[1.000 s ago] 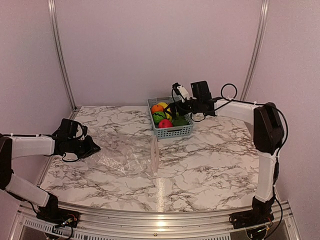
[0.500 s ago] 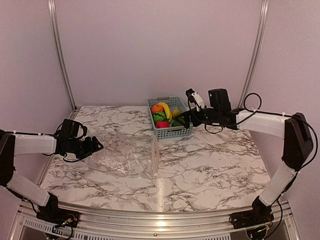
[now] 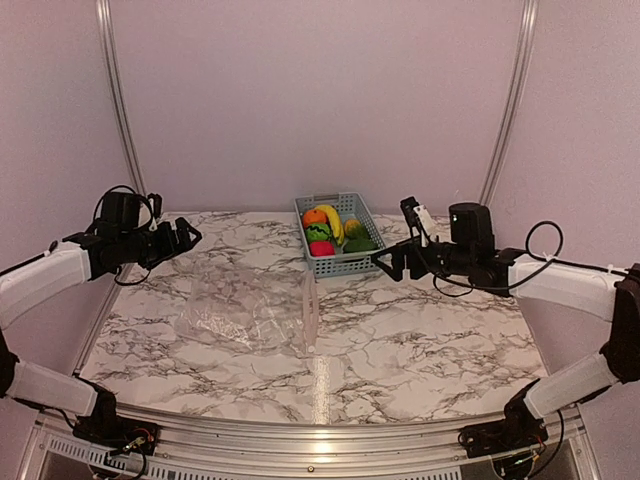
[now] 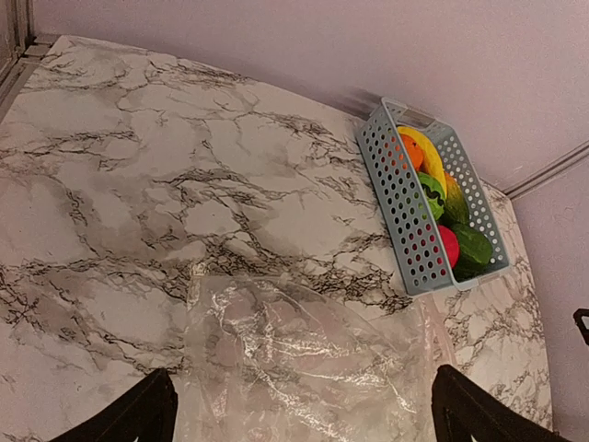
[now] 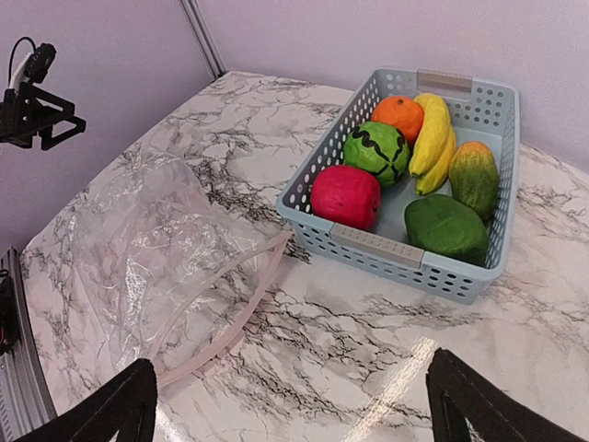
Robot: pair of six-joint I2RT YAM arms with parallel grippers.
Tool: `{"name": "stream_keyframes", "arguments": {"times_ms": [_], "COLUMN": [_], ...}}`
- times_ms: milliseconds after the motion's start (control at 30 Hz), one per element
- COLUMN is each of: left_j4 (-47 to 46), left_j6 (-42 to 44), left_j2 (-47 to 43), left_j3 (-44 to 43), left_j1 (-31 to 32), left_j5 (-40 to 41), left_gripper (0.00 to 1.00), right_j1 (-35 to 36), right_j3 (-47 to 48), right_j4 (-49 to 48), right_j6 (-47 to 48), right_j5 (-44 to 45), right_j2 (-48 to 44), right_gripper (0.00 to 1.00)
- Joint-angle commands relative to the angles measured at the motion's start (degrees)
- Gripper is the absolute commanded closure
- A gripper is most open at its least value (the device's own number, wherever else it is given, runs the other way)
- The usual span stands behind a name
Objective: Open the zip-top bag and remove the fake food
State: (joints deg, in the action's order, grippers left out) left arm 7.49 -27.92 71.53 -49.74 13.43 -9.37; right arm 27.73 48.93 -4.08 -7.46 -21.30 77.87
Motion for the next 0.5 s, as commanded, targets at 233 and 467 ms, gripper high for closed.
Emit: {"name": "stream_keyframes", "arguments": {"times_ms": [233, 467], "left_j4": [-3.6, -4.8], "left_j6": [1.8, 1.7], "left_j2": [2.6, 4.0], "left_j3": [2.9, 2.5], "left_j1": [5.6, 7.6], "left_j5": [0.6, 1.8], "left_gripper": [0.01, 0.01], "right_j1": [-0.2, -0.2], "right_j3": [-9.4, -9.4], "right_j4": [-7.0, -8.2], "right_j6": [-6.7, -6.7], "right_j5": [3.3, 2.6], "right_j2": [-4.5, -3.5], "right_gripper": [0.01, 0.01]}}
